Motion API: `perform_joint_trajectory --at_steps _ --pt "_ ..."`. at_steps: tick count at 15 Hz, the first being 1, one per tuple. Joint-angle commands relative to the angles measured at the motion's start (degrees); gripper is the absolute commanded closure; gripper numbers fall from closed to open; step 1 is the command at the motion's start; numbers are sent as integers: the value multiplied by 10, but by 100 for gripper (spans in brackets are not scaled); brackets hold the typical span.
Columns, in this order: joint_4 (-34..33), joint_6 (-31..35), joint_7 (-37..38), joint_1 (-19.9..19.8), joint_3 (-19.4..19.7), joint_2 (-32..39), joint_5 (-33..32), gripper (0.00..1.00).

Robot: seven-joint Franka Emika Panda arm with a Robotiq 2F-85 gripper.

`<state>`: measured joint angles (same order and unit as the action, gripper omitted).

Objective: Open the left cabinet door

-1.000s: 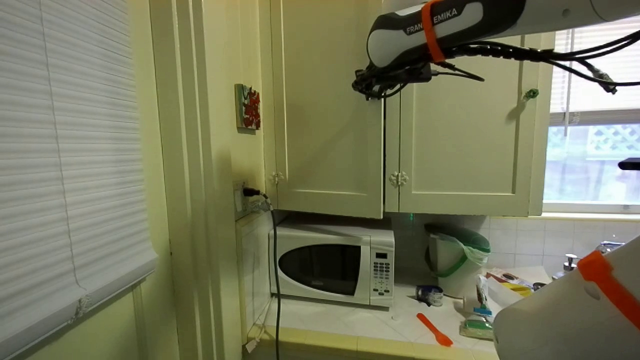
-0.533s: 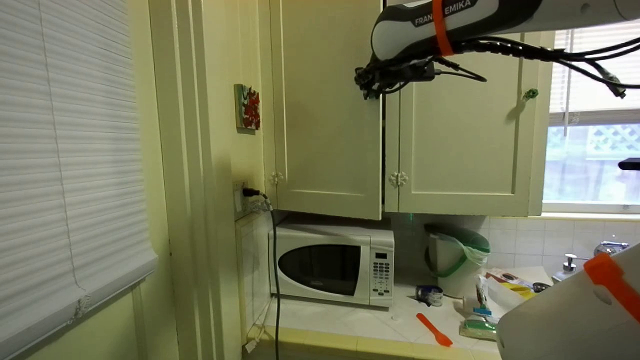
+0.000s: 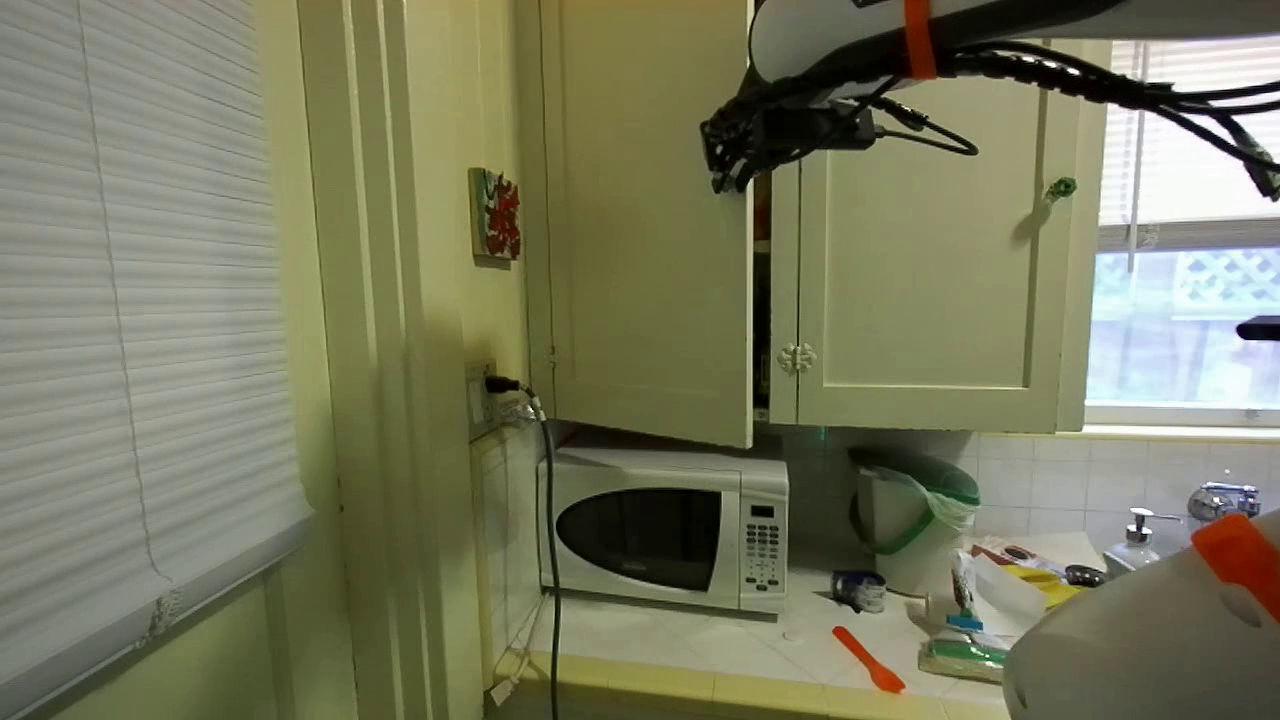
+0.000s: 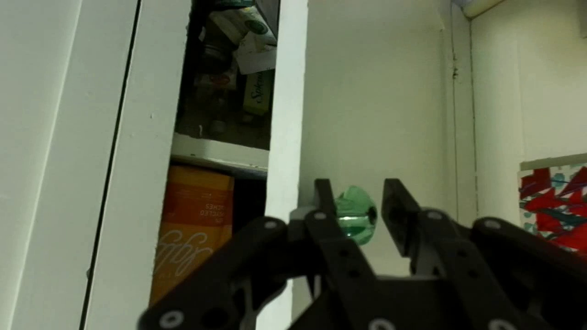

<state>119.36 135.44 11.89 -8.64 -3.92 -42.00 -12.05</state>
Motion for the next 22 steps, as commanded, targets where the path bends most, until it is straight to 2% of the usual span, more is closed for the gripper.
perform_joint_trajectory --at_steps 1,9,15,19,22 --pt "22 4 -25 53 -4 23 43 92" --pt "39 13 -55 92 -1 8 69 92" --pt "55 9 -87 138 0 -4 104 92" --pt "52 -17 -132 190 15 50 151 92" --pt "41 -40 -170 208 27 84 177 92"
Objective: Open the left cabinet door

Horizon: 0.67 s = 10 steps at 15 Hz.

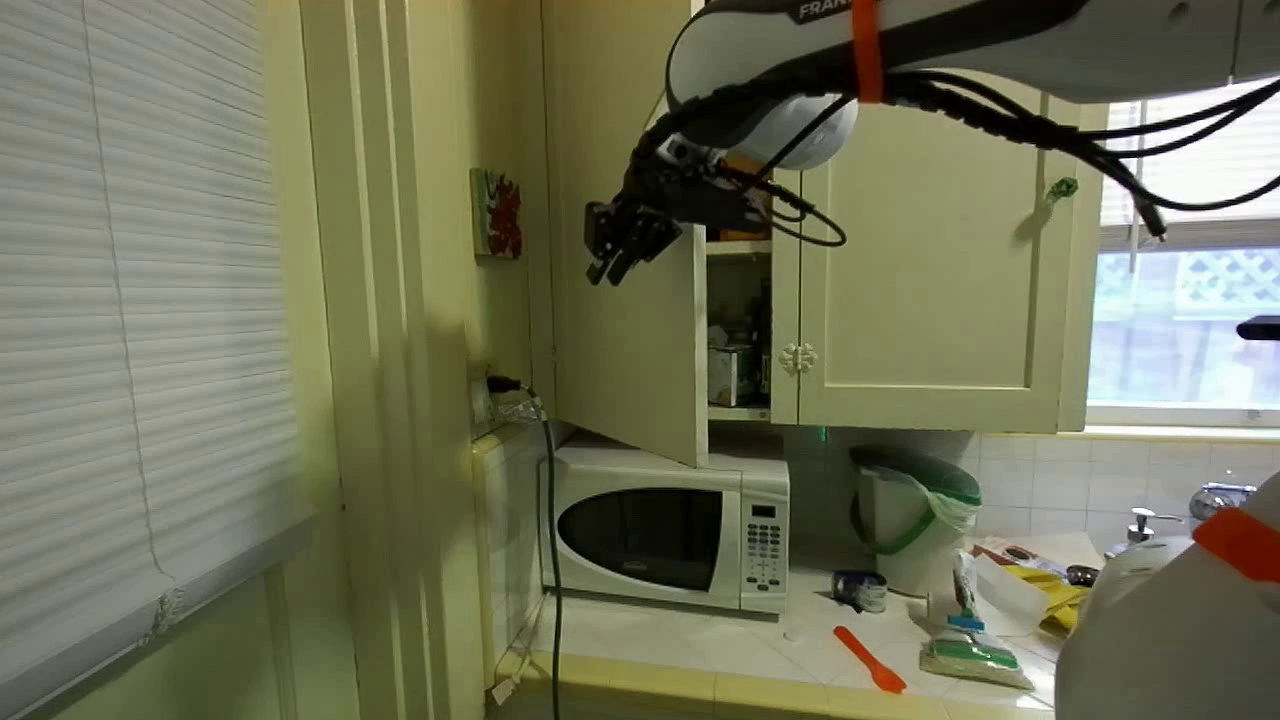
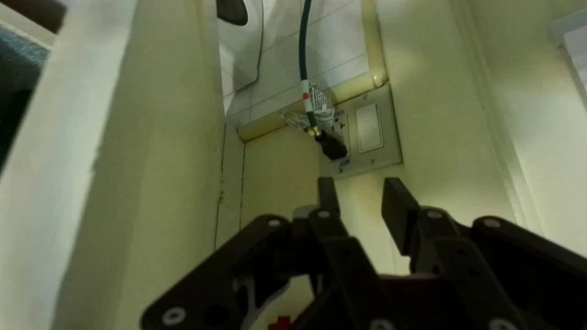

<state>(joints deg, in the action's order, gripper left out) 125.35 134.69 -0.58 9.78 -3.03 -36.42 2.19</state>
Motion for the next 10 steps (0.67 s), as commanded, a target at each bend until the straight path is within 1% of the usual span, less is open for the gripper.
perform_joint_trajectory --at_steps 1,7,10 --pt "-19 -33 -56 27 20 36 41 92" --pt "-20 -67 -78 34 19 22 61 92" --pt "-25 -105 -87 41 20 10 74 92"
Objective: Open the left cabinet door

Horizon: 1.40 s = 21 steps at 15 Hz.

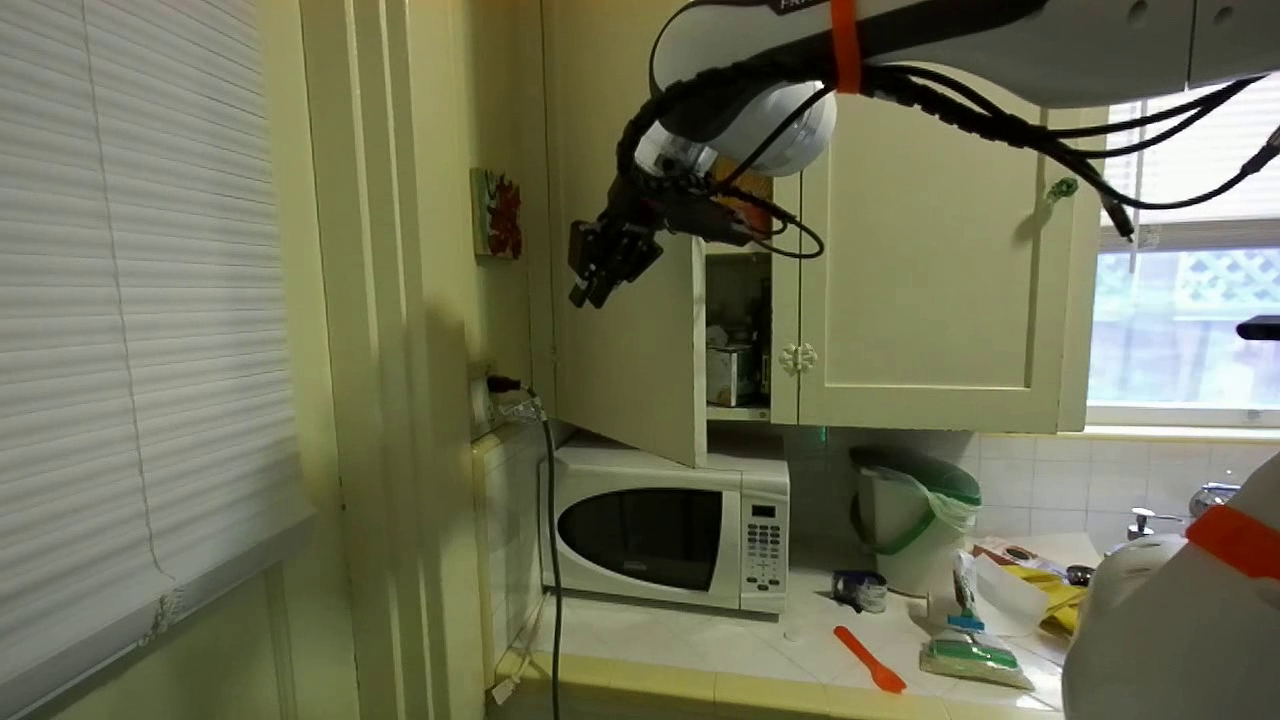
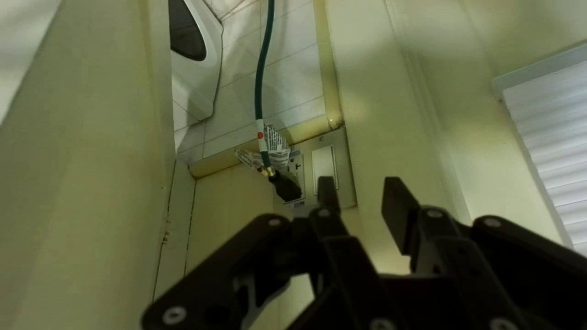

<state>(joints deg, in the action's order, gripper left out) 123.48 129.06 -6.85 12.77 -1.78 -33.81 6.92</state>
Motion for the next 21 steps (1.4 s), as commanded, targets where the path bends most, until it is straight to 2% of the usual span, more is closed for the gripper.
perform_joint_trajectory --at_steps 1,5,8,9,10,15,16,18,21 --pt "-13 -70 -22 12 7 -23 33 92" --pt "-35 -143 3 -8 -3 -58 22 92" --pt "-40 -158 15 -27 -7 -86 8 92" --pt "-39 -158 17 -34 -7 -97 3 60" --pt "-40 -159 19 -42 -6 -105 -2 41" --pt "-57 -203 29 -93 3 -133 -45 5" --pt "-63 -214 31 -103 6 -133 -55 1" --pt "-75 -230 39 -119 13 -133 -68 0" --pt "-92 -229 0 -108 39 -119 -63 0"
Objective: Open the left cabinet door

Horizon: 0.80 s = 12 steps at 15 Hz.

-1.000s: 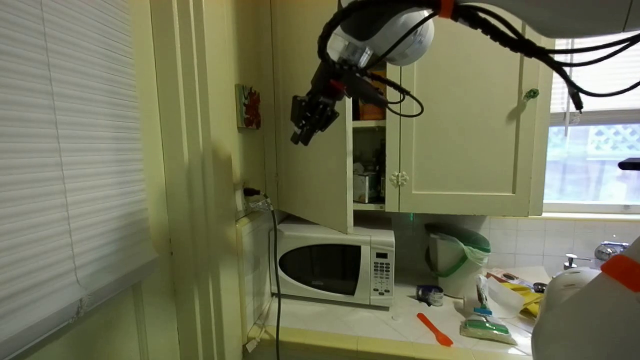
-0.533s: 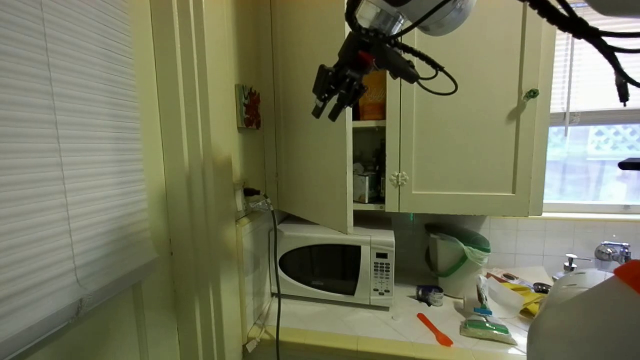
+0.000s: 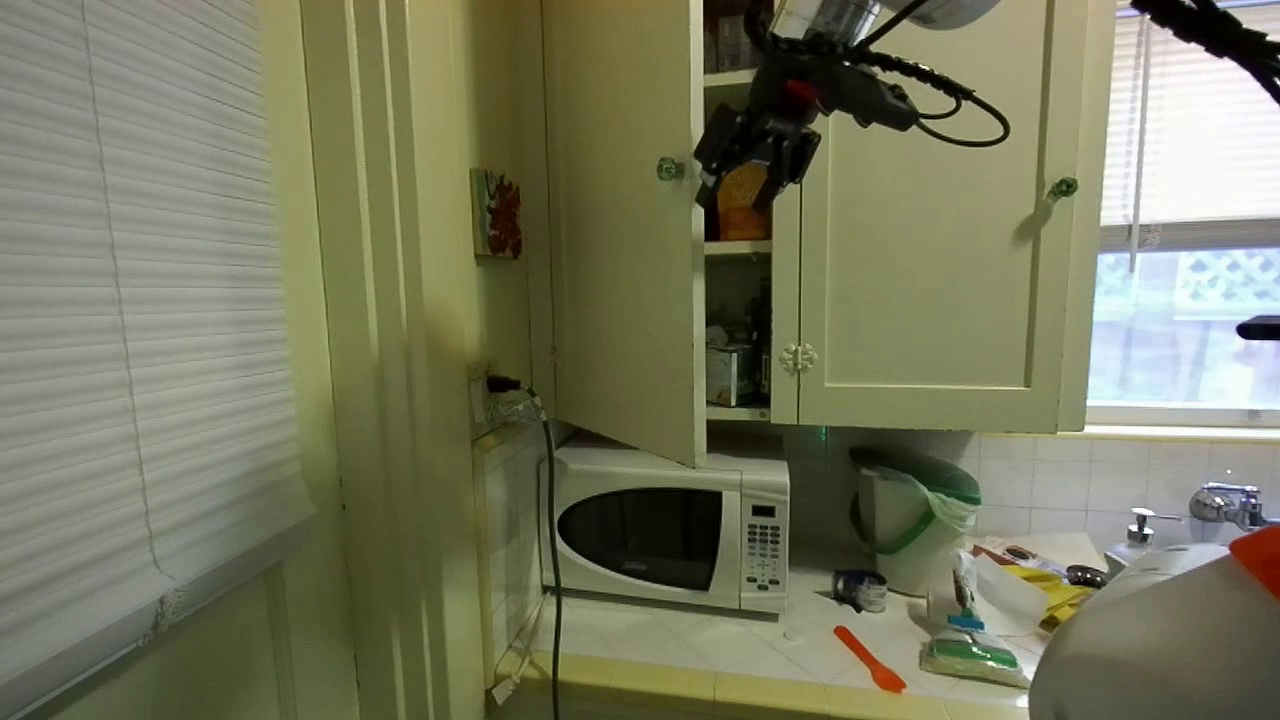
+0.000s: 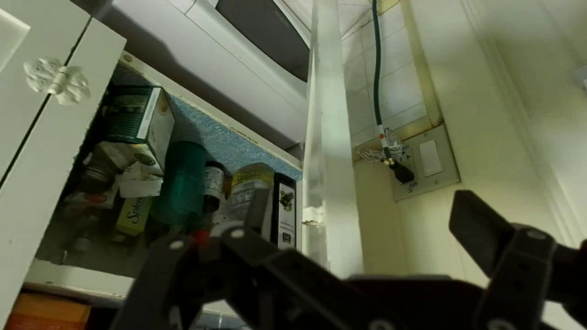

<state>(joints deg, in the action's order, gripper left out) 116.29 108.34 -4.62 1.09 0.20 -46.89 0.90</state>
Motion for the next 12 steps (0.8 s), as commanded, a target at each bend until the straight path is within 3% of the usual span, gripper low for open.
perform_joint_trajectory --at_steps 1,6,12 --pt "-26 -26 -31 14 27 19 4 0" --pt "-27 -1 -103 48 68 42 38 0" --pt "-12 18 -155 83 85 43 100 0"
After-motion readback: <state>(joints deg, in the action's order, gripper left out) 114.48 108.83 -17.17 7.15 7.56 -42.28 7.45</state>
